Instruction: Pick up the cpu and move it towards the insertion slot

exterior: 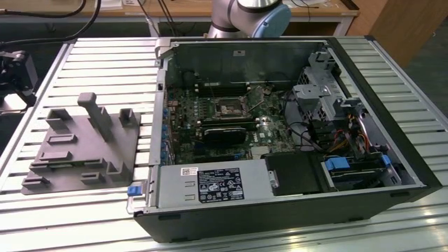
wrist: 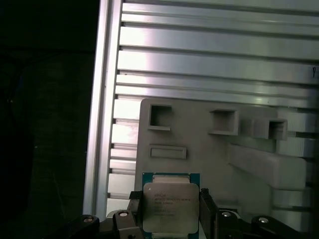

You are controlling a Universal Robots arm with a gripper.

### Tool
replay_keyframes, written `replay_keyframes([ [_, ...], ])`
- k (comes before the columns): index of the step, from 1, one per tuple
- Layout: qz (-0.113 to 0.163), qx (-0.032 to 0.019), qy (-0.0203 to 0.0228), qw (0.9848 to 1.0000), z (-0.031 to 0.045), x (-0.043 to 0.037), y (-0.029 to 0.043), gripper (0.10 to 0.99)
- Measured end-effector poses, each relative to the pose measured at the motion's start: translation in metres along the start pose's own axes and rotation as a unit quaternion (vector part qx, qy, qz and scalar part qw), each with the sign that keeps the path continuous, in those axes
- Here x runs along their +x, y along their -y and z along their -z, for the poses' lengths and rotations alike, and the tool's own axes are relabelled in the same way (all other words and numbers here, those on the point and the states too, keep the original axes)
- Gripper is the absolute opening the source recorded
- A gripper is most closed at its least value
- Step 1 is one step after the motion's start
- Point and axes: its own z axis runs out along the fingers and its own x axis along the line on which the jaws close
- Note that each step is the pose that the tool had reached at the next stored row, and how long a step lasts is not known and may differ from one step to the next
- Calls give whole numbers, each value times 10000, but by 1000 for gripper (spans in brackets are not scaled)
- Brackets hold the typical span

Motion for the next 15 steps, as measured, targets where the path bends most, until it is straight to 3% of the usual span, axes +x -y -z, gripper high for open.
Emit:
replay_keyframes([
  [15,-3,0,1,10000,336,1,-11,541],
])
